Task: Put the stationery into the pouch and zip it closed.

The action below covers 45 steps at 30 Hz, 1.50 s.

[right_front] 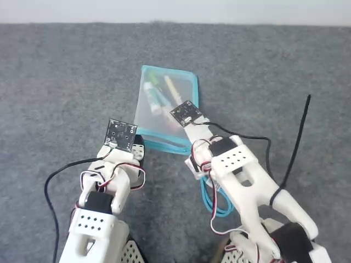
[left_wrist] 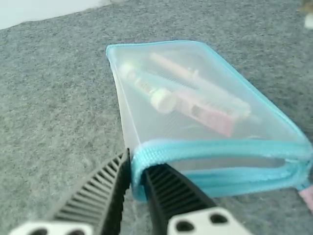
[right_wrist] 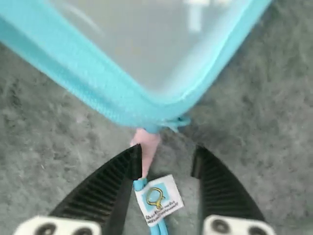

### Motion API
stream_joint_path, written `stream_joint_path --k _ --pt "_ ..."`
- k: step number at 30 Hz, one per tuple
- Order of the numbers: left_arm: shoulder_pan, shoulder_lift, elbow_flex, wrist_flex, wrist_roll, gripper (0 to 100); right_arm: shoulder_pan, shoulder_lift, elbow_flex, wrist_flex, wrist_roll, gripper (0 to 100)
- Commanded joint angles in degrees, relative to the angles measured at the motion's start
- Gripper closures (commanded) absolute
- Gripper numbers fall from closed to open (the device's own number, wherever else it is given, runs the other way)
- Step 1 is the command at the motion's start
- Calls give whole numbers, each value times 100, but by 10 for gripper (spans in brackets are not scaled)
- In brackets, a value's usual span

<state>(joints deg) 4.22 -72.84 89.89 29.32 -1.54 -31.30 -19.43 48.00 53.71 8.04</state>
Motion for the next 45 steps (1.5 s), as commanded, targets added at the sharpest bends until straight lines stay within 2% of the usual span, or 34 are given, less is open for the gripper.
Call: stream_joint_path --k 1,5,9,16,32,36,41,45 --pt "-9 -9 -136 -237 18 987 -57 -66 -35 -171 -123 752" --pt "0 -9 -136 -237 18 987 -75 -66 -9 -224 -123 708" --pt "0 -9 -136 -237 18 987 -242 -57 62 -303 -123 709" --pt "0 -9 -136 -220 18 987 -277 -57 413 -1112 -79 710" --pt "0 -9 -119 -220 18 987 -268 -40 404 -1165 -62 745" --pt "0 -9 -119 -220 18 987 -268 391 237 -1147 -53 747" --pt "0 -9 -110 -220 18 987 101 1095 -255 -1112 -53 748" --pt "0 -9 -110 -211 18 987 242 1015 -308 -1121 -62 751"
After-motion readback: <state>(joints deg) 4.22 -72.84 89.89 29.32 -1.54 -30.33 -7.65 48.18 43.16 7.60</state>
